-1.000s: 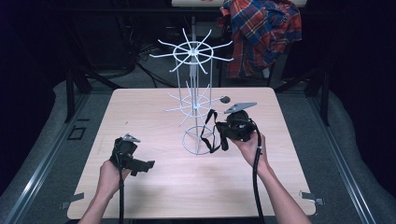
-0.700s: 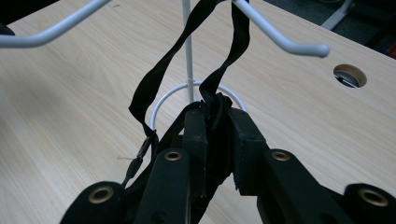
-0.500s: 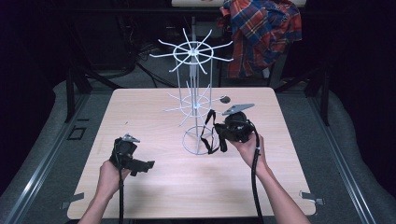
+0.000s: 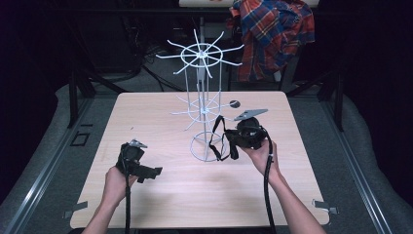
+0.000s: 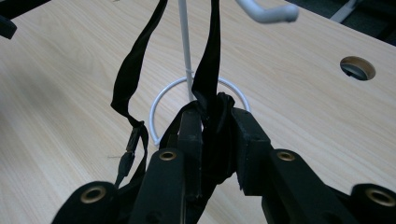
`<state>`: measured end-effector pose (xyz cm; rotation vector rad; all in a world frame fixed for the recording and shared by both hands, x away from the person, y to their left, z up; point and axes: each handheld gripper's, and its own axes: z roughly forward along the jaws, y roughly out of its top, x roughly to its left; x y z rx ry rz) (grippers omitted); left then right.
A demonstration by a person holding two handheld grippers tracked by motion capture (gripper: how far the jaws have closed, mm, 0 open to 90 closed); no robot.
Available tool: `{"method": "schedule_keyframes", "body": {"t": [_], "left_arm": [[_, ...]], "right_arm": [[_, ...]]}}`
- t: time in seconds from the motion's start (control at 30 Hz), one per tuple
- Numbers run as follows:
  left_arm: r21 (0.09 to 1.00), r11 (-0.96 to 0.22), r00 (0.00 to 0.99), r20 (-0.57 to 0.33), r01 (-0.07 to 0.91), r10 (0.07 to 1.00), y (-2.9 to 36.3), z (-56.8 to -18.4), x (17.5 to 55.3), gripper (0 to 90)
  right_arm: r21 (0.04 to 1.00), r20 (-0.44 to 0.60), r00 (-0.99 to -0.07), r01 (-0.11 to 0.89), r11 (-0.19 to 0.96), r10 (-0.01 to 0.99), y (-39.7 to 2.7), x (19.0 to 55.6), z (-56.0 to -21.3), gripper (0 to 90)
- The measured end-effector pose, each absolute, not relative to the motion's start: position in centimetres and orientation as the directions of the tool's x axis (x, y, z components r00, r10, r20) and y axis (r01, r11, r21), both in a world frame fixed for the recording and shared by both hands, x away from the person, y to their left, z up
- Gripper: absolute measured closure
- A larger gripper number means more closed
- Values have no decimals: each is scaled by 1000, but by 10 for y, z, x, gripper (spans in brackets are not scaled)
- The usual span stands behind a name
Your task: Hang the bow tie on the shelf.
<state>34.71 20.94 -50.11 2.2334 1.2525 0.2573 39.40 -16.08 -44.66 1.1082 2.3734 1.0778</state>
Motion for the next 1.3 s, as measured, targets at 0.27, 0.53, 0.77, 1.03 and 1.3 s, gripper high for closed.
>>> {"method": "schedule_keyframes", "body": {"t": [0.27, 0.53, 0.77, 1.03, 1.3], "left_arm": [[558, -400, 536, -96, 727, 839, 211, -500, 344, 13], [556, -404, 536, -91, 726, 839, 214, -500, 342, 13], [555, -402, 536, -95, 728, 839, 216, -500, 341, 13], [560, -399, 534, -92, 726, 841, 215, -499, 341, 14], [563, -395, 533, -99, 726, 840, 216, -499, 342, 14]], "right_arm": [[731, 31, -662, 526, 434, 749, -156, 393, -449, 744], [732, 21, -669, 517, 444, 743, -148, 392, -449, 715], [720, 21, -672, 524, 455, 741, -145, 392, -450, 651], [727, 41, -676, 525, 442, 736, -147, 390, -448, 602], [728, 48, -681, 524, 441, 730, -152, 383, -441, 520]]}}
